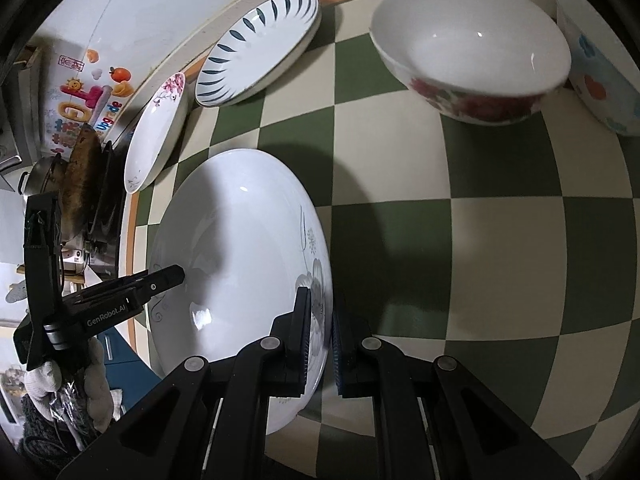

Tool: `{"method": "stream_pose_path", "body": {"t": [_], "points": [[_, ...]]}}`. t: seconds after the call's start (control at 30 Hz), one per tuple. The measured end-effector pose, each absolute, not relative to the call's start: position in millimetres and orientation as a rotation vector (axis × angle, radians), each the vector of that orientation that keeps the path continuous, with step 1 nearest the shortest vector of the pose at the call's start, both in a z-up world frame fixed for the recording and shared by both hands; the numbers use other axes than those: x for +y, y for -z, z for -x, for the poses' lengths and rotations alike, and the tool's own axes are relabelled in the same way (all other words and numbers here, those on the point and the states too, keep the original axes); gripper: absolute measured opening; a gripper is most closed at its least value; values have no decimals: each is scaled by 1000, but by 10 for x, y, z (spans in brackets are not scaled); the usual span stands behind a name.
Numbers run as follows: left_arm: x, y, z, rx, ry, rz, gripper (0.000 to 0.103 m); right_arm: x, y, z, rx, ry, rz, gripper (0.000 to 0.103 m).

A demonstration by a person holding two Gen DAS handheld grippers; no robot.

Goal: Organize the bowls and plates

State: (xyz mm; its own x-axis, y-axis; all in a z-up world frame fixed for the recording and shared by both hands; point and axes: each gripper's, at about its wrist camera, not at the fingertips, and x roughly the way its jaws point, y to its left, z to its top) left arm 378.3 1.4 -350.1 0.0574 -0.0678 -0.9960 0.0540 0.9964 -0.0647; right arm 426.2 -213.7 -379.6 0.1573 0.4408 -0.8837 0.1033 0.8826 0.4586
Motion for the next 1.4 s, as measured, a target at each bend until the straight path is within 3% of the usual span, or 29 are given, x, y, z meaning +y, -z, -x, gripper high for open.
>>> {"method": "stream_pose_path", "body": {"t": [0.57, 0.7, 0.83, 0.93, 1.13, 1.4], "points": [[142, 3459, -3826, 1541, 123, -24, 32, -2075, 3897, -4236, 1442, -209, -468, 11], [549, 2995, -3908, 1461, 95, 0, 32, -2221, 3685, -4279, 1466, -149, -502, 12], [1218, 2581, -4260, 1372, 22, 103, 33, -2211, 3151, -4457, 1402, -128, -520, 28], [1529, 2632, -4616, 1348, -32, 152, 34, -1885, 2880, -4821, 1355, -214, -575, 40], [2119, 3010, -5269, 1394, -127, 193, 34, -832, 3044, -5989, 1371, -377, -543, 40], [2333, 3410, -5468, 1469, -118, 272, 34, 126, 3478, -7307, 1452, -414, -228, 40]]}}
